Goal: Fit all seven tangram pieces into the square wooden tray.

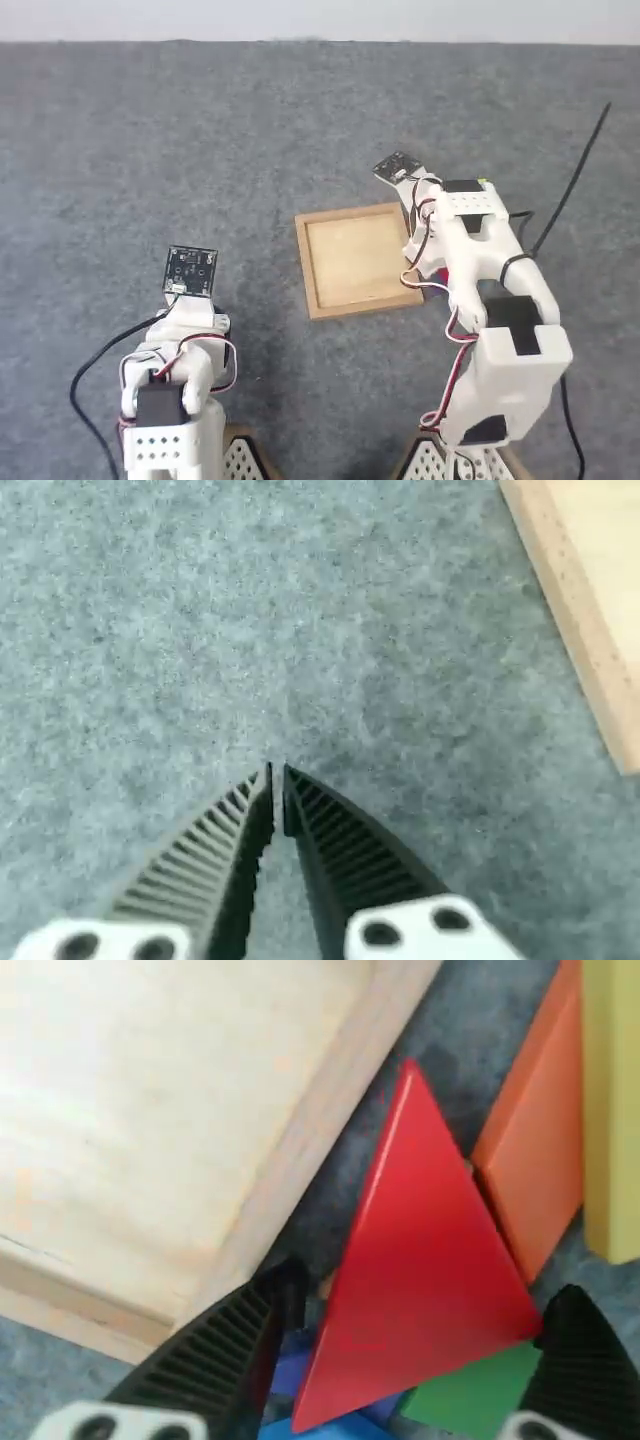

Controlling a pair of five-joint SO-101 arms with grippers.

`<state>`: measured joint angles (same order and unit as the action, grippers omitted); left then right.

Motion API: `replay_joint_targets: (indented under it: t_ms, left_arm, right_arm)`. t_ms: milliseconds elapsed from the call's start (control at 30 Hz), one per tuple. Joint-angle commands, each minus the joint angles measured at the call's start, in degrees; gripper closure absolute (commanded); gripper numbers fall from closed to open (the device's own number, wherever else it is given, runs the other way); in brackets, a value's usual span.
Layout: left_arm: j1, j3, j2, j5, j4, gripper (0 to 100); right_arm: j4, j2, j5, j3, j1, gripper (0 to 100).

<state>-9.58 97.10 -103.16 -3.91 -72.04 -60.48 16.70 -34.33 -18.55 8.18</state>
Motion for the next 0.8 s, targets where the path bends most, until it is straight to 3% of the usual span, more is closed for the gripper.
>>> replay_joint_targets:
  t_ms: [0, 300, 500, 767]
  left_arm:
    - [0.3, -0.6, -1.0, -0.1, -0.2, 98]
    - [0.3, -0.6, -1.0, -0.1, -0.2, 98]
    - [0.3, -0.6, -1.0, -0.1, -0.2, 98]
    - [0.3, -0.6, -1.0, -0.1, -0.2, 98]
  right_arm:
    - [-0.6, 0.0, -0.1, 1.9, -0.4, 70.1]
    - [-0.6, 0.0, -0.1, 1.9, -0.4, 88.3]
    - [-1.0, -1.9, -0.1, 2.5, -3.9, 89.7]
    - [-5.8, -15.4, 3.4, 2.0, -7.3, 89.7]
